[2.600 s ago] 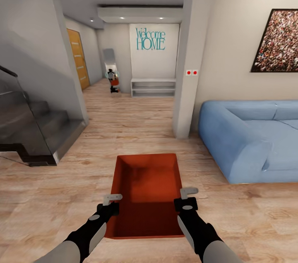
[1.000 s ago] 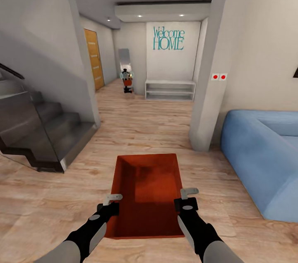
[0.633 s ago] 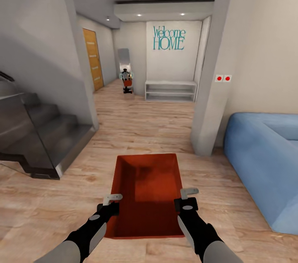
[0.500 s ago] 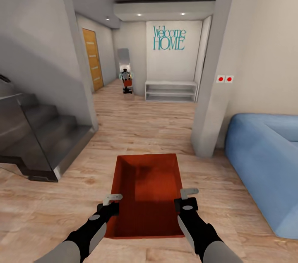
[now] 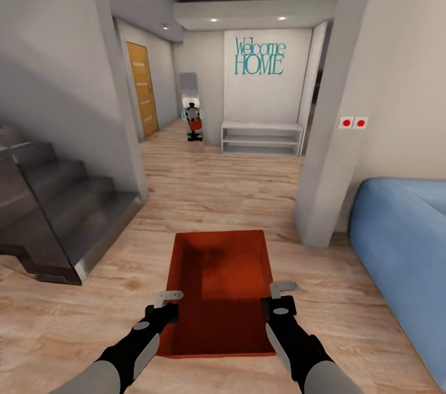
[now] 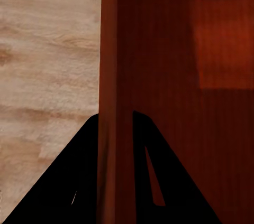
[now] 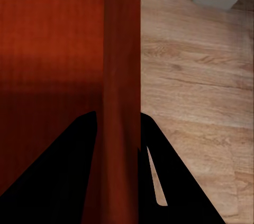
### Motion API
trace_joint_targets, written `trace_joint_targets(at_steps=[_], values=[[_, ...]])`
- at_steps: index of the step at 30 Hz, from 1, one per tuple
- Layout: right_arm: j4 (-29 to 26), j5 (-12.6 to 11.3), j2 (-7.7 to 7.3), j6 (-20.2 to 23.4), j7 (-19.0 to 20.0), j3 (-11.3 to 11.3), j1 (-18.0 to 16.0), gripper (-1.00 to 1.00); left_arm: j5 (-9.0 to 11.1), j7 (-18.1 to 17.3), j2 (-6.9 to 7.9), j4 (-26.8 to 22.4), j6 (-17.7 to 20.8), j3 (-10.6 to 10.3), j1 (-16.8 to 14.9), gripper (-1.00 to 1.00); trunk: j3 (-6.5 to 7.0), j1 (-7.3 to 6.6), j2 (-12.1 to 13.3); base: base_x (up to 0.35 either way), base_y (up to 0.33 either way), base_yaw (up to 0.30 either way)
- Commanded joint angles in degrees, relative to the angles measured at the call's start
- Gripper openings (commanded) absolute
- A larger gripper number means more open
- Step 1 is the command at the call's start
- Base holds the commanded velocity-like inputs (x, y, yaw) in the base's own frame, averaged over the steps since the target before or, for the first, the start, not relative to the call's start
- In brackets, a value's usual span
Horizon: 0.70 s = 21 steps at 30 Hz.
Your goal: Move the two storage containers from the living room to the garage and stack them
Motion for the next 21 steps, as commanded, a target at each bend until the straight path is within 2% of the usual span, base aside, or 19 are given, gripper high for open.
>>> trace_joint_targets(at_steps=[1,8,21], values=[[-0.16,-0.17,0.92,0.27,1.15,0.31,-0.02,-1.0,0.49,0.65,-0.03,0.12,-0.21,-0.56,-0.07,-1.0,-0.06,0.03,-0.03,0.342,0.0,0.227],[-0.19,-0.17,0.92,0.24,1.15,0.31,-0.02,-1.0,0.44,0.65,-0.03,0.12,-0.19,-0.56,-0.07,-1.0,-0.06,0.03,-0.03,0.342,0.0,0.206],[-0.25,-0.17,0.92,0.26,1.15,0.31,-0.02,-1.0,0.52,0.65,-0.03,0.12,-0.16,-0.56,-0.07,-1.0,-0.06,0.03,-0.03,0.342,0.0,0.016]])
